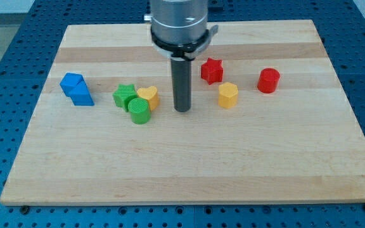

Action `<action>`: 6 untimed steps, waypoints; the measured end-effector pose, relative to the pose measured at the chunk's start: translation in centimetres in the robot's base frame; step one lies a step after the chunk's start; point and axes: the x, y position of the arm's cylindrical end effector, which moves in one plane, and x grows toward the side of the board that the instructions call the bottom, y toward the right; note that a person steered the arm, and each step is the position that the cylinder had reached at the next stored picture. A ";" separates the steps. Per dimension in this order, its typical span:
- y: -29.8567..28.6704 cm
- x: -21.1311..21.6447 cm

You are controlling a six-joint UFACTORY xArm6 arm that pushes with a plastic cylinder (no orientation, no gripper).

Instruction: Place your arm in between green blocks

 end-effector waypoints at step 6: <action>-11.2 0.0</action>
